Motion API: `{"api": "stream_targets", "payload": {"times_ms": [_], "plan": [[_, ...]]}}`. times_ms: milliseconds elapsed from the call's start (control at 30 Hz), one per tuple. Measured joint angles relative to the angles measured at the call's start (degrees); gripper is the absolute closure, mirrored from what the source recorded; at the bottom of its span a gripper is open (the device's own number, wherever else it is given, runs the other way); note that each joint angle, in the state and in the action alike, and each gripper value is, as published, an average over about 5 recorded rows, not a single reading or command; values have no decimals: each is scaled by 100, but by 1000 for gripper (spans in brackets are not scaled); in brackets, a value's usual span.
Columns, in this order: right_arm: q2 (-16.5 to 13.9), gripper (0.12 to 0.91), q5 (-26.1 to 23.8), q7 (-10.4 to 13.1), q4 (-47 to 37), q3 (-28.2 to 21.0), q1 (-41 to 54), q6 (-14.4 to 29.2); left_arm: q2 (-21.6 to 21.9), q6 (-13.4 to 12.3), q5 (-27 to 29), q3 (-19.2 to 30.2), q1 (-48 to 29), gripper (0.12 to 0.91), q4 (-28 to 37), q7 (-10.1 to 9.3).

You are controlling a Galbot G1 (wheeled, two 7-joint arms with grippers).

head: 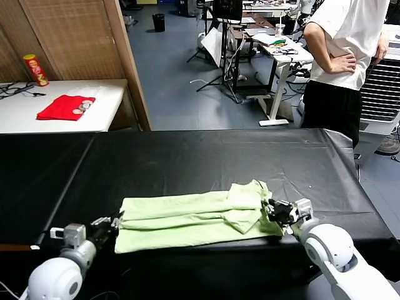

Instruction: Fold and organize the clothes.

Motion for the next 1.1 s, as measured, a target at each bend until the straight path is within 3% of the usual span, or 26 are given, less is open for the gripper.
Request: {"api": "stream_targets", "payload": {"times_ms": [100, 233, 433, 700, 800, 867, 1100], "plan": [[72, 313, -90, 41, -25, 110, 94, 259, -19, 8, 8, -81, 32, 422, -51, 5], [295, 236, -431, 74, -246, 62, 323, 501, -100, -31, -37, -164, -85, 260, 10, 7], [767, 227, -921, 48, -930, -244, 784, 577, -302, -132, -76, -15, -537, 233, 416, -19], [1162, 255, -1104, -99, -1698, -563, 1211, 585, -520, -220, -152, 258, -958, 232, 1008, 81], [1255, 323, -1196, -145, -1815, -620, 1226, 583, -547, -251, -182, 290, -1014, 261, 1130, 104], [1301, 377, -1246, -152, -1842, -631, 1211, 586, -552, -273, -191, 293, -1018, 329, 1173, 108], [1458, 749, -1347, 72, -1814, -561, 1063, 669, -608, -389, -155, 294, -1019, 702, 1251, 131]]}}
